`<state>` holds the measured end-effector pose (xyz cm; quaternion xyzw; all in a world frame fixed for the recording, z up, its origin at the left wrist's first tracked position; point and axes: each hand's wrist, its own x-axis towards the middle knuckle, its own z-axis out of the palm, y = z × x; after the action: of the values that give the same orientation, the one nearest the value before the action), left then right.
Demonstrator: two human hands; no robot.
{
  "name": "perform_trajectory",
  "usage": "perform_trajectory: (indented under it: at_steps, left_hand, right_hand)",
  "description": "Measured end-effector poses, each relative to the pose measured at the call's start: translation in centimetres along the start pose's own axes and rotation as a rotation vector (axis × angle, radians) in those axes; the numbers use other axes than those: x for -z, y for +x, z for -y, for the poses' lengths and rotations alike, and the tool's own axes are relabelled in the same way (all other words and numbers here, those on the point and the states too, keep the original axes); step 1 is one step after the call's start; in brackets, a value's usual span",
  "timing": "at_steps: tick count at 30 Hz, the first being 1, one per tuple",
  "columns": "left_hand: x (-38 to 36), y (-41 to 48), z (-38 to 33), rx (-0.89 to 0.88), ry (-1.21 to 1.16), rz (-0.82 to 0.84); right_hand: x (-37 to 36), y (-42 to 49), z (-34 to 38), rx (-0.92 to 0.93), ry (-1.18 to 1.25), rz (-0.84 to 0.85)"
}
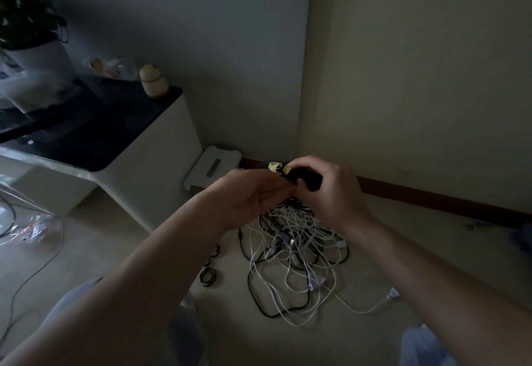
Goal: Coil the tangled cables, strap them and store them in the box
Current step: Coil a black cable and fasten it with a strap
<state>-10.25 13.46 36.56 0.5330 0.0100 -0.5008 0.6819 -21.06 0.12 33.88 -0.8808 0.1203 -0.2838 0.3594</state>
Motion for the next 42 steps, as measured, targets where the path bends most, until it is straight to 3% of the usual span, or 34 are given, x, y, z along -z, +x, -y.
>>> perform_trajectory:
  at_steps: [5, 10, 18, 25, 34, 42]
  left_hand:
    - [-0.3, -0.1, 0.4, -0.145, 0.123, 0.016]
    - [-0.3, 0.2, 0.3, -0.294, 0.254, -0.088]
    - [1.5, 0.5, -1.2, -0.61, 0.925, -0.302]
    - [2.0, 0.1, -2.3, -0.787, 1.172, -0.158]
    - [2.6, 0.8, -2.5, -0.874, 1.214, -0.191]
    - [2.6, 1.4, -2.0, -0.754, 1.164, -0.113]
  right_hand:
    - [-0.1, 0.1, 0.2, -0.05, 0.05, -0.017]
    - [-0.2, 0.0, 0.3, -0.053, 0.074, 0.014]
    - [-0.1, -0.2, 0.4, -0.053, 0.066, 0.065]
    - [0.0, -0.3, 0.3, -0.085, 0.086, 0.117]
    - [0.0, -0.2, 0.4, -0.042, 0.114, 0.176]
    - [1.0, 0.3, 0.9, -0.02, 0.12, 0.22]
